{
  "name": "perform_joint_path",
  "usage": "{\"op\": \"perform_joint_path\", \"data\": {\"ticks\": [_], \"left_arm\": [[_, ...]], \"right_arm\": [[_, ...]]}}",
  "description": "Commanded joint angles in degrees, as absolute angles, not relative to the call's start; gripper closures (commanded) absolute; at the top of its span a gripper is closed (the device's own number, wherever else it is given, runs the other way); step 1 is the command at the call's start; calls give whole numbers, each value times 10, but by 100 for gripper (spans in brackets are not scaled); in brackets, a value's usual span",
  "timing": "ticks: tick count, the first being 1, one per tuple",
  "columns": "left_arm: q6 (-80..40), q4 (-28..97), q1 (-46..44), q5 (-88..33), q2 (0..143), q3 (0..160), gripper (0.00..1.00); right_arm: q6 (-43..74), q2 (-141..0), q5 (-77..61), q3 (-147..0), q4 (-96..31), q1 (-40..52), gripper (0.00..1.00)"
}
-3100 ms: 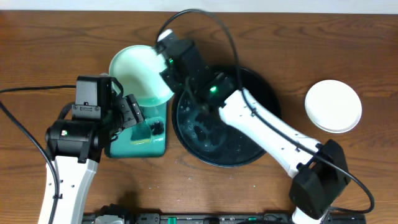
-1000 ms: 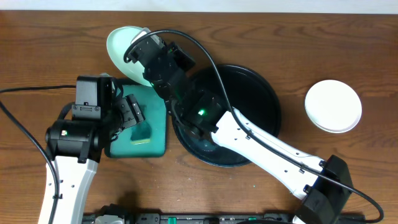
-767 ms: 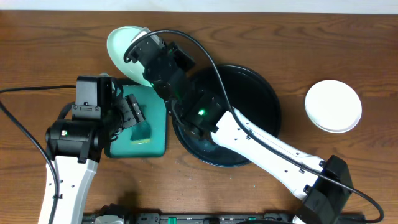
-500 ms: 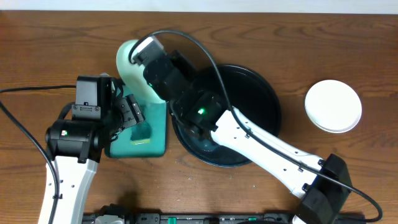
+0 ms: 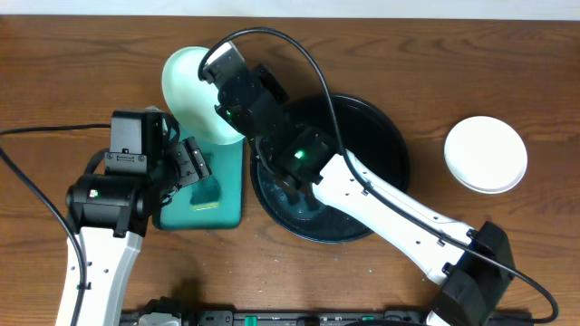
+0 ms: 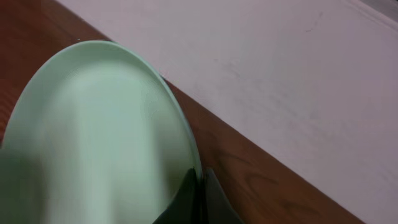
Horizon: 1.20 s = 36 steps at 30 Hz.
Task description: Clean dirty plates on tray and stack at the side
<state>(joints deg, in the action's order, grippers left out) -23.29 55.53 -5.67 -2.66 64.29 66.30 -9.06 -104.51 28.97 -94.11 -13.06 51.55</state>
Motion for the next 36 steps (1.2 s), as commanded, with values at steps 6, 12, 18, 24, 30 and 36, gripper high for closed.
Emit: {"op": "perform_joint_path", "data": {"ticks": [6, 12, 18, 24, 30, 36], "left_arm": [[-229, 557, -54, -24, 641, 673, 17], [-230, 557, -54, -24, 641, 673, 18], [-230, 557, -54, -24, 641, 673, 18], [-230, 557, -54, -24, 641, 673, 18], [-230, 557, -54, -24, 641, 673, 17], [-230, 557, -54, -24, 640, 673, 17]], "right_arm": [[-96, -1036, 280, -947, -120, 499, 99], [-75, -1031, 353, -947, -145, 475, 99], [227, -1032, 280, -947, -361, 347, 99], [282, -1028, -184, -947, -542, 32, 99], [247, -1028, -168, -947, -655, -229, 99], [236, -1028, -86, -926, -692, -370, 99]]}}
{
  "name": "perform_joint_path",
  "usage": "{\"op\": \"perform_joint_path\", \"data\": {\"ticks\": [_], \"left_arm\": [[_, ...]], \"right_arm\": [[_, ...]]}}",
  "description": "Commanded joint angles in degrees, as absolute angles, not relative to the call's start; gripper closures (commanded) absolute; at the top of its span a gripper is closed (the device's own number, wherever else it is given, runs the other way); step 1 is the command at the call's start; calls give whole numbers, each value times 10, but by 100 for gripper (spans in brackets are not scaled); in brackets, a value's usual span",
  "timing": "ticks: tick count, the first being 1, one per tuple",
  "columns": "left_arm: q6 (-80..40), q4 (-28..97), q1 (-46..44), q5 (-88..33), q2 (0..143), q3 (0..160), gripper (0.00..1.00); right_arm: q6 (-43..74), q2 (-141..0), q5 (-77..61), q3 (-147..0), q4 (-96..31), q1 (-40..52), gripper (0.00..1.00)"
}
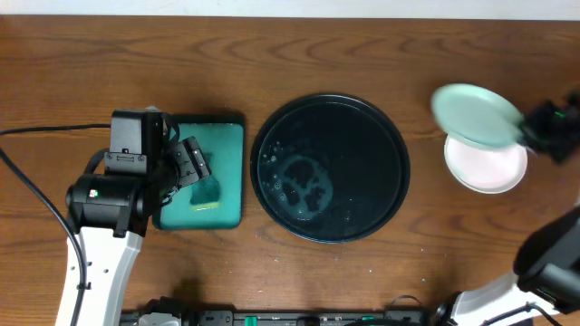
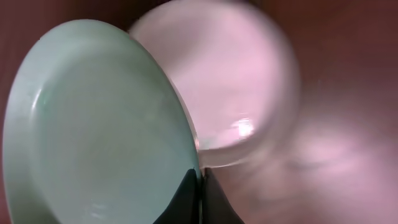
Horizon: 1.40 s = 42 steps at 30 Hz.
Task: Clean dirty plates on tray and stack at the side
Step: 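Carry the light green plate right and stack it on the plates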
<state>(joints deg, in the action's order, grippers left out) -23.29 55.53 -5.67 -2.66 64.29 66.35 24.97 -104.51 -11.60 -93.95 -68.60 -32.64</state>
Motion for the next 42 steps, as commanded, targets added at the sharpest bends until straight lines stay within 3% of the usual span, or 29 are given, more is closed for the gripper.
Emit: {"op": "perform_joint_path", "data": {"ticks": [1, 9, 12, 13, 17, 22, 26, 27, 36, 42], "left_arm": [[-230, 557, -54, -24, 640, 673, 18], [-230, 557, -54, -24, 641, 673, 17], [-230, 557, -54, -24, 641, 673, 18], [-229, 557, -54, -24, 641, 673, 18], [-229, 557, -54, -24, 641, 673, 18], [-229, 557, -54, -24, 641, 673, 18], [-229, 557, -54, -24, 641, 673, 18], [-230, 557, -54, -24, 641, 673, 17], [-229, 557, -54, -24, 641, 673, 17], [-230, 557, -54, -24, 641, 673, 18]], "right_arm": [[235, -1028, -81, -918, -692, -386, 99], [201, -1028, -130, -797, -583, -407, 99], [201, -1027, -111, -766, -529, -385, 66], [201, -1027, -105, -767, -526, -378, 63], [198, -994, -142, -769, -522, -339, 59], [68, -848, -374, -769, -542, -219, 59], [22, -764, -445, -769, -579, -122, 51], [21, -731, -444, -769, -595, -70, 1], [27, -656, -444, -769, -601, 123, 1], [27, -655, -423, -769, -613, 132, 1]]}}
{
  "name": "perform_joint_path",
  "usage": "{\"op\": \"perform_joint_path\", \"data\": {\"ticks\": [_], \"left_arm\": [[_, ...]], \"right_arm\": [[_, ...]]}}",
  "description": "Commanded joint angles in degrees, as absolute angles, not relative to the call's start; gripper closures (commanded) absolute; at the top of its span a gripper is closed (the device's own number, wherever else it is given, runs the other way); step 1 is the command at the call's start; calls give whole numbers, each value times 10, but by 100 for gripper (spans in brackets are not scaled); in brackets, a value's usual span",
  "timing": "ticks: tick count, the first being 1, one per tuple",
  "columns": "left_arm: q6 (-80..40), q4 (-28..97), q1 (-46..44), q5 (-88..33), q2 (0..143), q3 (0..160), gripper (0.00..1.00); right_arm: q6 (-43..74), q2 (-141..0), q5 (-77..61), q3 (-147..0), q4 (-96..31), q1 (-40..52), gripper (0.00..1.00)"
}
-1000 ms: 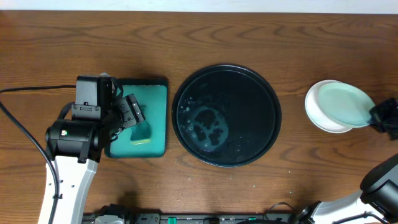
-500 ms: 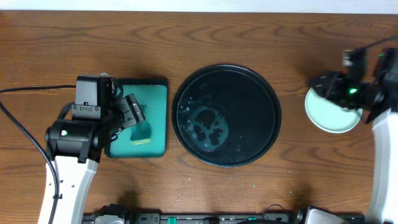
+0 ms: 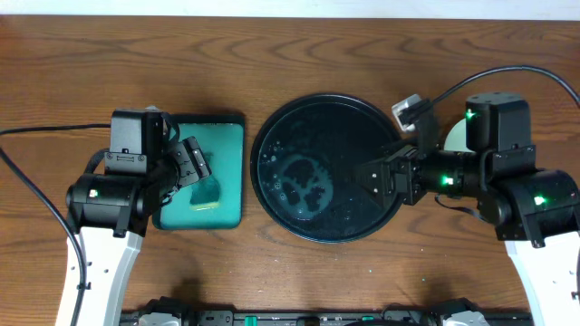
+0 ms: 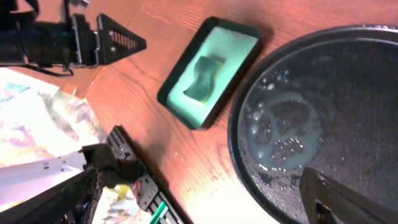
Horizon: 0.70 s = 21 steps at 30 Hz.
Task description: Clean dirty plates on tray and stack at the side
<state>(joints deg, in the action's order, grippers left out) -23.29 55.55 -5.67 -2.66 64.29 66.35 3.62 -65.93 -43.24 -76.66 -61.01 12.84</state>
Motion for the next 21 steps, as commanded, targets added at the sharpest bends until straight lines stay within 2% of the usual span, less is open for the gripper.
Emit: {"op": "perform_joint_path", "data": {"ticks": [1, 5, 9, 14, 21], "left_arm": [[-229, 557, -54, -24, 641, 673, 17], [-230, 557, -54, -24, 641, 673, 18], [-229, 557, -54, -24, 641, 673, 18], [-230, 557, -54, -24, 641, 673, 18], [-229, 557, -54, -24, 641, 673, 18]], "right_arm": [[22, -654, -423, -769, -611, 132, 1], [-60, -640, -413, -761, -572, 132, 1], [-114, -580, -368, -696, -469, 135, 1], [-114, -398, -303, -509, -344, 133, 1], [-114, -163, -268, -317, -329, 95, 1]]}}
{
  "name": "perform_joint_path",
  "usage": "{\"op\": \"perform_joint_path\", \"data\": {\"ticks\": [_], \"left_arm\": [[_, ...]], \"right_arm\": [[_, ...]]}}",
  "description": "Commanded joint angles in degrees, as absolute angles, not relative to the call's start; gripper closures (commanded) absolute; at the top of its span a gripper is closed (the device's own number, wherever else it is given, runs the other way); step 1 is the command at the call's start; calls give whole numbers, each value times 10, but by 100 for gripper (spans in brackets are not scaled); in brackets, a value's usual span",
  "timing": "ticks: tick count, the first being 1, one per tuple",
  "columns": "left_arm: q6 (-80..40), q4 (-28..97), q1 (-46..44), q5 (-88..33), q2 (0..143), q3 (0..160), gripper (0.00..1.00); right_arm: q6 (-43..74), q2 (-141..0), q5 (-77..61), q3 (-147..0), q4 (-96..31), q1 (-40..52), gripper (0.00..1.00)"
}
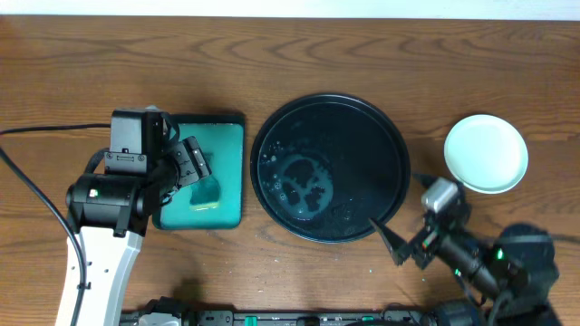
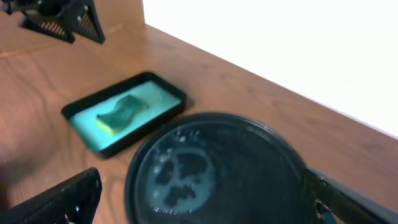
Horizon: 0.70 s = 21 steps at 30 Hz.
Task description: Clean dirty plates on tray and stack at the side
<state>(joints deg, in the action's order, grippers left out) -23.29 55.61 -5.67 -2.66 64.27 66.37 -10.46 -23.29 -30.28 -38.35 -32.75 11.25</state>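
A pale green plate [image 1: 486, 152] lies on top of the stack at the right side of the table, apart from both grippers. The round dark tray [image 1: 362, 127] in the middle holds only a soapy puddle [image 1: 299, 181] and no plates. My right gripper [image 1: 391, 243] is low at the front right, just off the tray's near rim. It is open and empty, with its fingers spread wide around the tray [image 2: 261, 162] in the wrist view. My left gripper [image 1: 192, 163] hovers open over the teal sponge tray [image 1: 227, 131].
A green and yellow sponge [image 1: 207, 192] lies in the teal tray [image 2: 177, 94] left of the dark tray. The left arm's black cable [image 1: 45, 131] runs off to the left. The table's far edge meets a white wall [image 2: 280, 56].
My right arm was stretched over the dark tray's right side next to the plates. It now sits back at the front right of the table, still open, and the plate stack is fully visible.
My right gripper first held the pale green plate tilted above the sponge tray at the left. Then it held it over the white plate at the right. After that it was open and empty by the tray. The green plate now rests on the white one.
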Motion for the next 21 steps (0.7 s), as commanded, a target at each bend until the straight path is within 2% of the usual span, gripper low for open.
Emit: {"op": "perform_joint_path", "data": {"ticks": [1, 9, 12, 17, 21], "left_arm": [[-229, 557, -54, -24, 641, 673, 17], [-230, 557, -54, -24, 641, 673, 18], [-229, 557, -54, -24, 641, 673, 17], [-229, 557, -54, -24, 641, 673, 17], [-230, 557, -54, -24, 641, 673, 17]], "right_arm": [[-113, -140, -263, -295, -327, 91, 1], [-62, 1, -264, -115, -252, 80, 1], [-8, -4, -264, -51, -162, 79, 1], [-9, -3, -263, -1, -22, 79, 1], [-9, -3, -264, -3, -23, 79, 1]]}}
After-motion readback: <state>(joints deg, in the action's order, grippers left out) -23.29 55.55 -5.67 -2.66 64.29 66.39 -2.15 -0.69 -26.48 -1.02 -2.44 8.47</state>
